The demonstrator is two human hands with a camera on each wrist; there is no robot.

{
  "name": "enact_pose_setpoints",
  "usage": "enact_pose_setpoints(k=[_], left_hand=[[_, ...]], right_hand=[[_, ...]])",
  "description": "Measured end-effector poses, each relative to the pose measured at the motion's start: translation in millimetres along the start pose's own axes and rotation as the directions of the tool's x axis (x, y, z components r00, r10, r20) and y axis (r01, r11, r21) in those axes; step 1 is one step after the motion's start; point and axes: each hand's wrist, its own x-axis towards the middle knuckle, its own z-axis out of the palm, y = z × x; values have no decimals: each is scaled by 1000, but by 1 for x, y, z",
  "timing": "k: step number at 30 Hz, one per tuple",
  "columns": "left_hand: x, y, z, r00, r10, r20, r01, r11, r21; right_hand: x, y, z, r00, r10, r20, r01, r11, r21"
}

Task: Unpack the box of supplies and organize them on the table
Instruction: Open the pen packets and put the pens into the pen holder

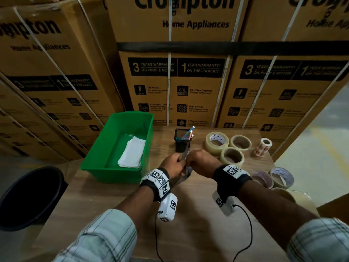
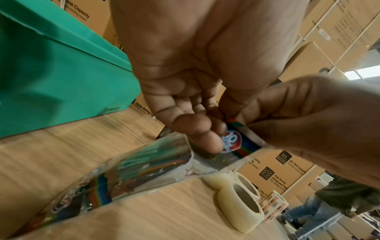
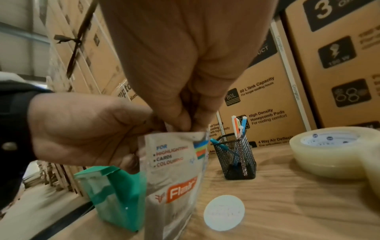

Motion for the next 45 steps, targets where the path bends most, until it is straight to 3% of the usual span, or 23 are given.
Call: enact_pose_setpoints(k=[3,8,13,16,23,30,35,45], left_hand=[[2,-2,6,1000,-15,-3,15,998,61],[0,-3,7,998,39,-47,-31,988,152],[-4,-8,12,997,72,10,-72,974,216],[-6,-12,15,995,99,7,-98,968,231],[-7,-15,7,991,137,10,-135,960,244],[-9,-19,3,988,153,2,-150,964,219],[-5,-19,-4,981,192,-18,-184,962,203],[-1,-18,-17,974,219,-60,-204,960,191]], right_hand=[[2,3,1,979,75,189,-50,990,-133],[-2,0,5,966,48,252,-16,992,-128],[-8,0,17,881,35,471,33,990,-135],[-7,-2,19,843,40,536,40,990,-138],[-3,-11,19,846,47,531,84,972,-219],[1,-18,19,810,54,584,131,954,-270],[8,-20,10,843,29,538,130,958,-255],[17,-34,1,879,98,466,72,940,-333]])
